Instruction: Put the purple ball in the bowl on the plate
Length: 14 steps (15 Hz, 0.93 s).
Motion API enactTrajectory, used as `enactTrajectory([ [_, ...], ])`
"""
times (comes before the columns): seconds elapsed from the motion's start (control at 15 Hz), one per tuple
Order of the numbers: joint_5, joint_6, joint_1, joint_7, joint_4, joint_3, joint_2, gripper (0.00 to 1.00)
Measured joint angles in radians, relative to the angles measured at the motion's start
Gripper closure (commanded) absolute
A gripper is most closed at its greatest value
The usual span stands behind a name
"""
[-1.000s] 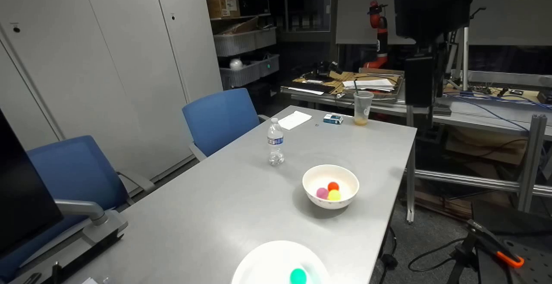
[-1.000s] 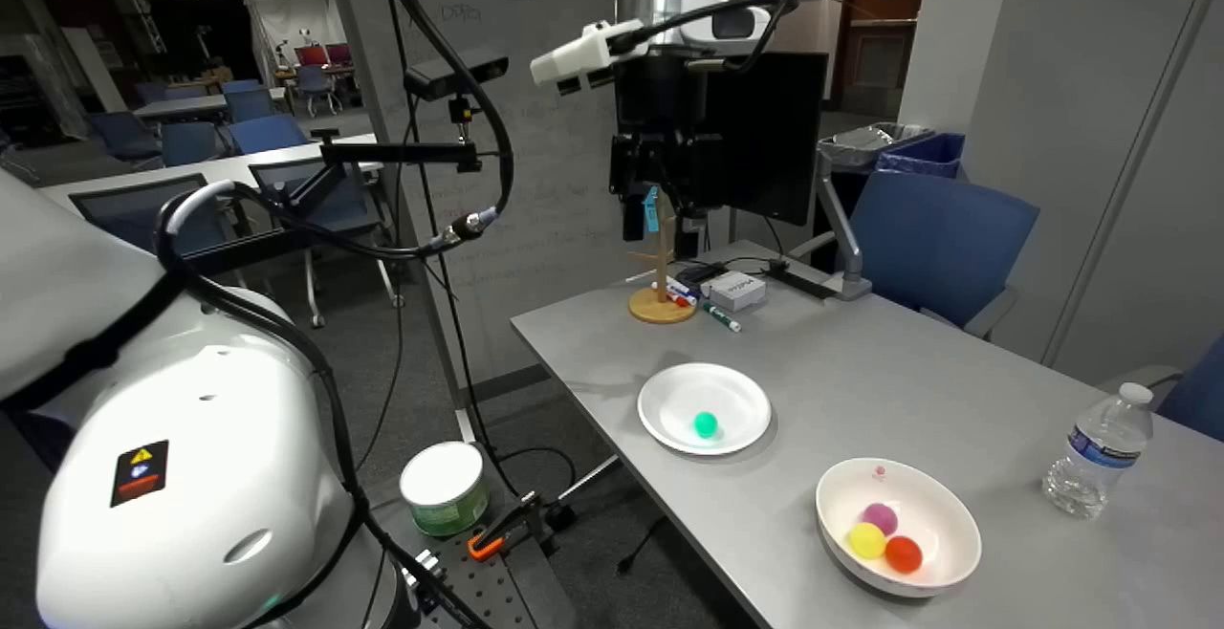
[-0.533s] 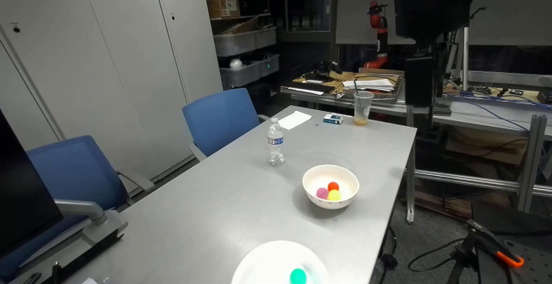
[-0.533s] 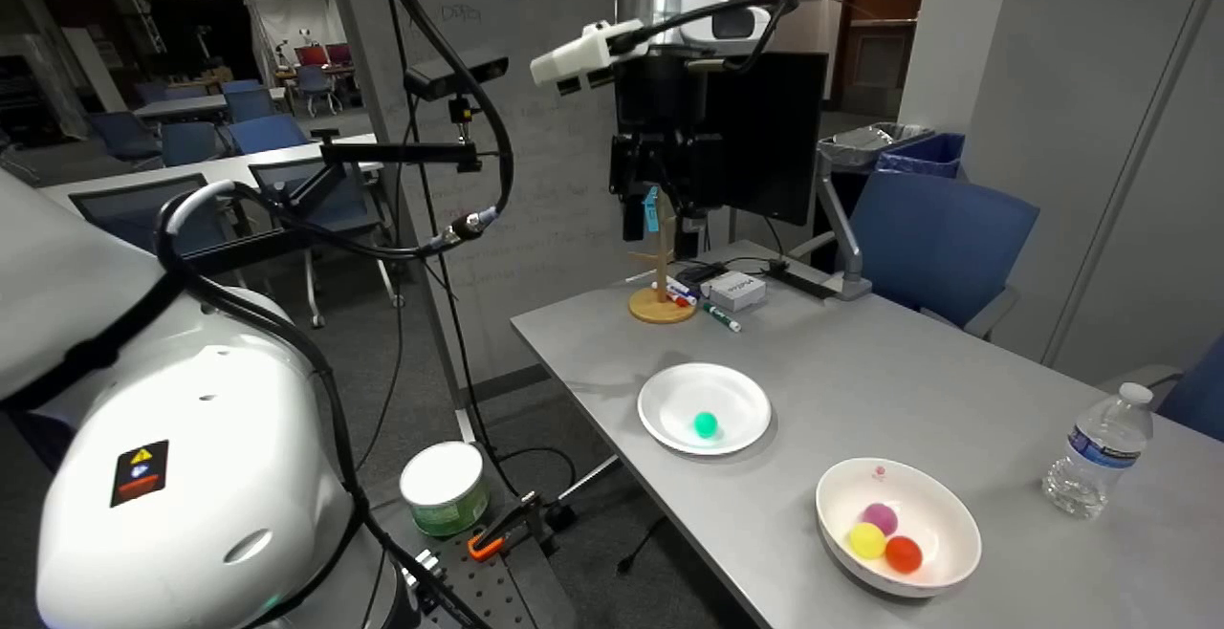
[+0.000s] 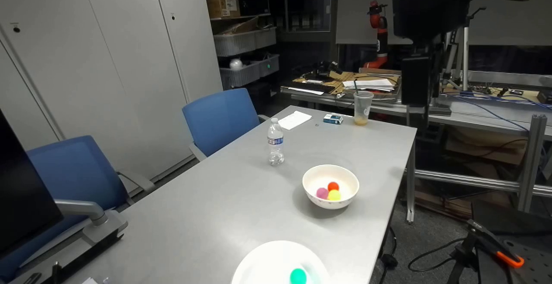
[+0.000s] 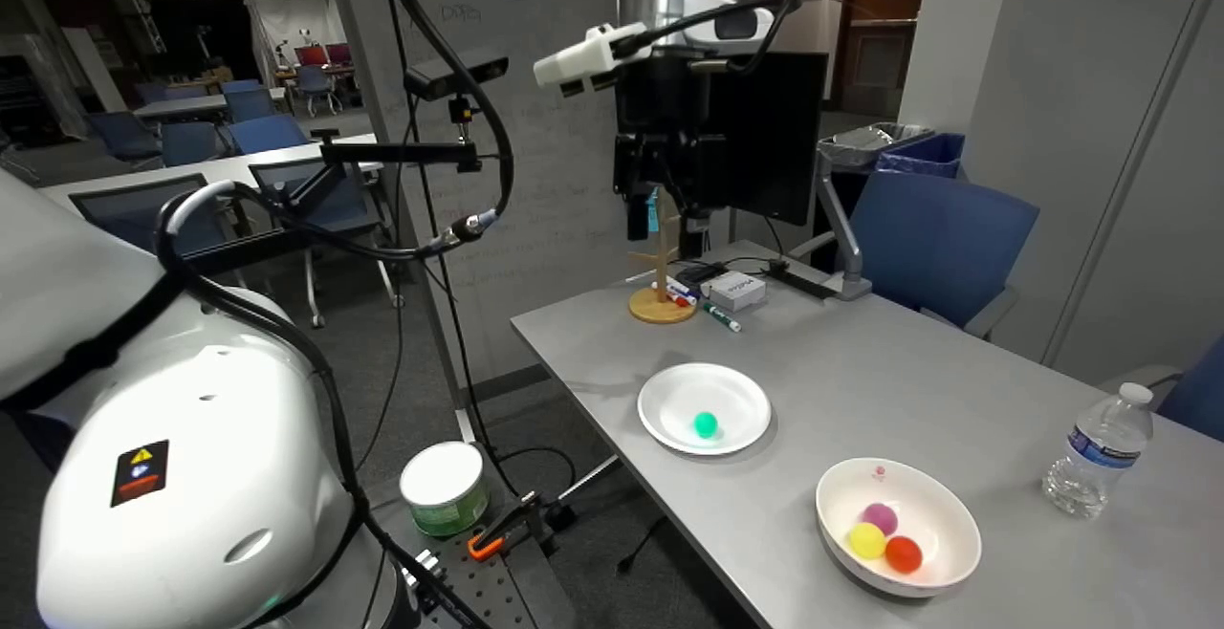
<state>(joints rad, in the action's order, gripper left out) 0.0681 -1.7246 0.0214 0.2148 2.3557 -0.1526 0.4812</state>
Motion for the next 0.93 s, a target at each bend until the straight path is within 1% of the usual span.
enactTrajectory([
  [0.13,-0.002,-0.017,0.000,0.000,0.003,0.002,0.000,0.00],
  [0.93,0.004,-0.028,0.000,0.001,0.006,0.009,-0.010,0.00],
])
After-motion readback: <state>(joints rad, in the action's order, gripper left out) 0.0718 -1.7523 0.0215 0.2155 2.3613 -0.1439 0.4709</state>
